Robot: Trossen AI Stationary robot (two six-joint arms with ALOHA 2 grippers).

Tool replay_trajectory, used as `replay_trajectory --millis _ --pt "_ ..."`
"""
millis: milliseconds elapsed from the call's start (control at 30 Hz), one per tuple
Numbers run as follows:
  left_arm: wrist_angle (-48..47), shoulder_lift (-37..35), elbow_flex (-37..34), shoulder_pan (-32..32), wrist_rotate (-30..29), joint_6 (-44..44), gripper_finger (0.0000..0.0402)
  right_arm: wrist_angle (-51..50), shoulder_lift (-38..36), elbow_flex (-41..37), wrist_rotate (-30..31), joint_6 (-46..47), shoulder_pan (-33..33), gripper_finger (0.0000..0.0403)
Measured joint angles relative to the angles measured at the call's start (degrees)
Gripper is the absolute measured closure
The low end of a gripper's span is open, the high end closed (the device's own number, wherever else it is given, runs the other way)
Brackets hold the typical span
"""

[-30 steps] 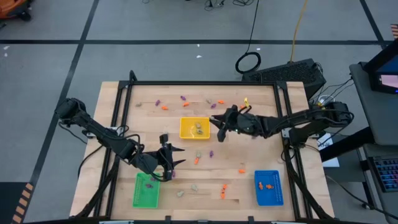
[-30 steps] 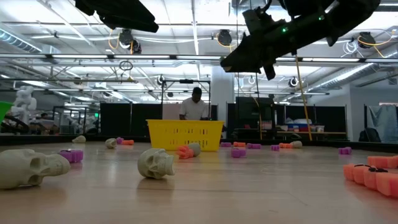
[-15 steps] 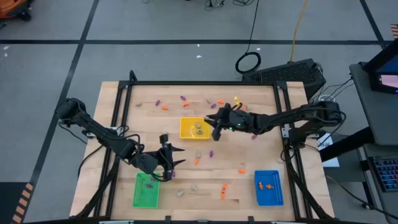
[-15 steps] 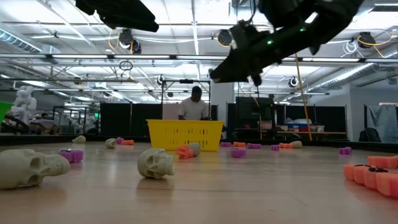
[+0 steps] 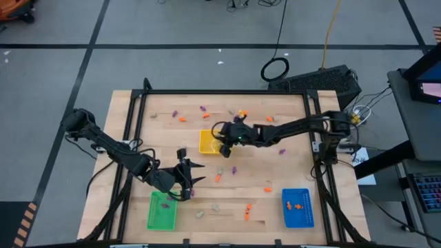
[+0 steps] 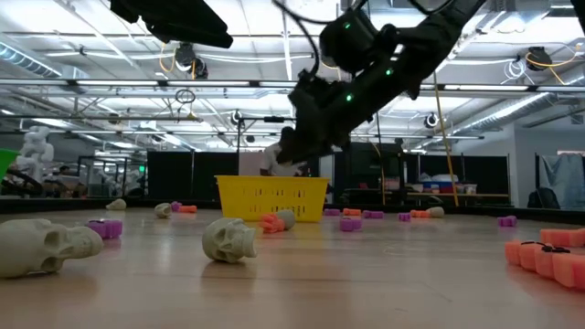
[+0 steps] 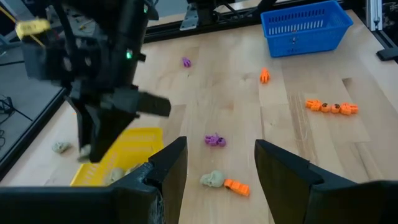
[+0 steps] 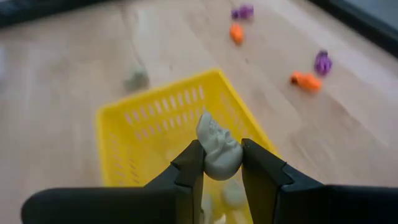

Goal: Sort Halloween decoration
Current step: Put the white skull toy in the yellow basket

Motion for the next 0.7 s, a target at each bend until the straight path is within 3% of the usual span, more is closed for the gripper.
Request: replay_trajectory --millis 700 --pt "0.02 0.0 0.0 0.0 0.0 -0.02 0.0215 -1.68 4.68 0.75 3.12 1.72 0.12 0.0331"
